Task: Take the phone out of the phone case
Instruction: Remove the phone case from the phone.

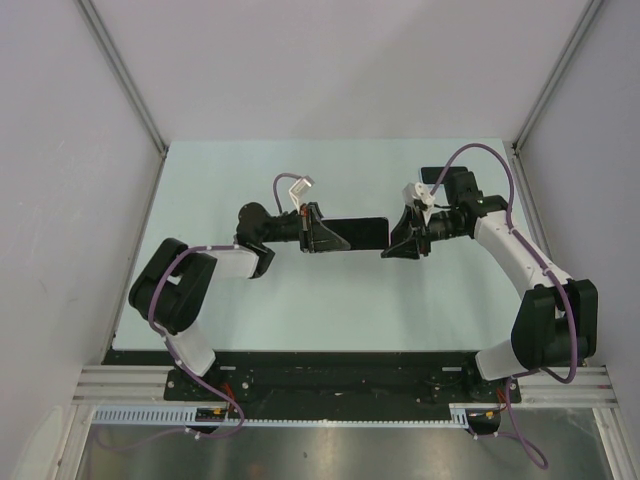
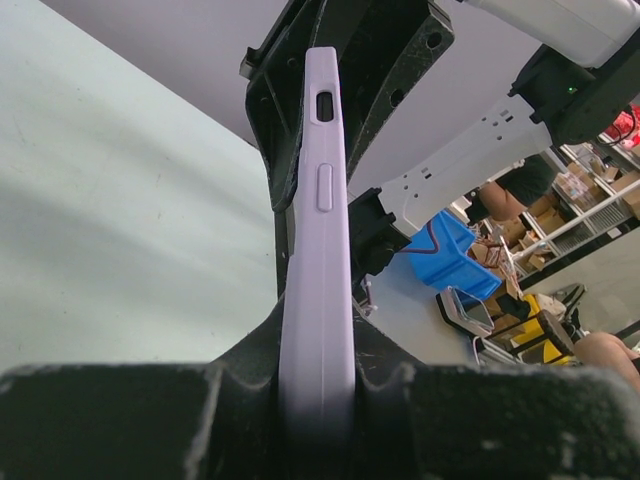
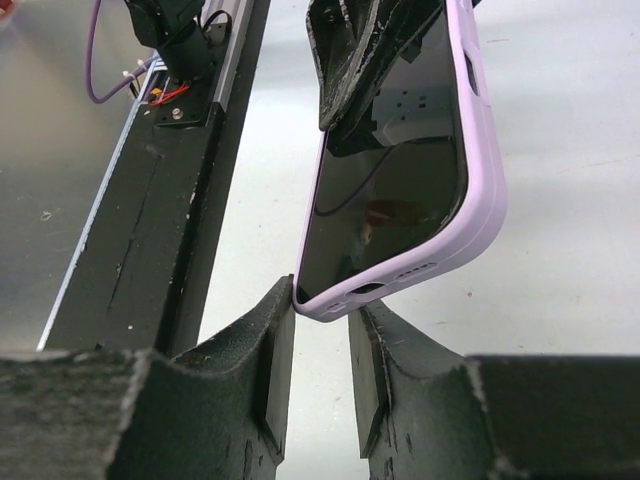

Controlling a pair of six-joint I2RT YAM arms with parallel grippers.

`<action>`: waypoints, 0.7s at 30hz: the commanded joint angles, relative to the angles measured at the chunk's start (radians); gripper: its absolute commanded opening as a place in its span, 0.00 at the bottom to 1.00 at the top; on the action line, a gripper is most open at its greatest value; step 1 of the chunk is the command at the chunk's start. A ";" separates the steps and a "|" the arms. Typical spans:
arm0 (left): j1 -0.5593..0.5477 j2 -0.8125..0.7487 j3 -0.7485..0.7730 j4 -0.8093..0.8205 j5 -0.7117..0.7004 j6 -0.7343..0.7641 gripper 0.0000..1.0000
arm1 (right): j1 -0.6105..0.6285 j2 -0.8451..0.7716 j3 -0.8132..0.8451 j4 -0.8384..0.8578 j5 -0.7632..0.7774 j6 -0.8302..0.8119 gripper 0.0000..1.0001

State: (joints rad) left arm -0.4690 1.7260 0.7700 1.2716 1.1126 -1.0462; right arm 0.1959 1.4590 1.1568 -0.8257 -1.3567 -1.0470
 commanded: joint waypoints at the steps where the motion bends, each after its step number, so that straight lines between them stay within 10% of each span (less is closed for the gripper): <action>1: 0.003 -0.031 0.057 0.330 -0.020 -0.028 0.00 | -0.010 -0.014 0.038 -0.078 -0.035 -0.143 0.29; 21: -0.063 -0.040 0.086 0.333 0.062 -0.089 0.00 | -0.041 0.006 0.038 -0.147 -0.053 -0.335 0.24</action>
State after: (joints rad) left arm -0.4946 1.7260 0.7952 1.2728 1.1397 -1.0779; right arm 0.1654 1.4590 1.1587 -0.9791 -1.4052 -1.3006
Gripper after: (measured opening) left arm 0.187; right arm 0.257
